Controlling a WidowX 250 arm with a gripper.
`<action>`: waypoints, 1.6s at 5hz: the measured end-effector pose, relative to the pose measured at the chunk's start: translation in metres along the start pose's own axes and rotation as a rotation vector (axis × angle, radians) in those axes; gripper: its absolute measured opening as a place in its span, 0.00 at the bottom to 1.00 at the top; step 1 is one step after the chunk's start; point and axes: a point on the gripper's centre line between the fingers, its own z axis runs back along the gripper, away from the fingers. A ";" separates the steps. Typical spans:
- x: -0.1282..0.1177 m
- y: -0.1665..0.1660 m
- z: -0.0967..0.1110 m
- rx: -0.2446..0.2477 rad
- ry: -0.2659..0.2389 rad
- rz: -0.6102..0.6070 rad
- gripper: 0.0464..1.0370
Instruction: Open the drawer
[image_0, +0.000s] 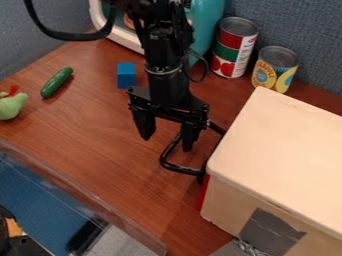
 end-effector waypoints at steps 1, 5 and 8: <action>0.001 0.000 -0.008 0.006 0.014 0.008 0.91; 0.007 0.034 -0.029 0.076 0.043 0.058 0.12; 0.011 0.086 -0.015 0.148 0.064 0.094 0.11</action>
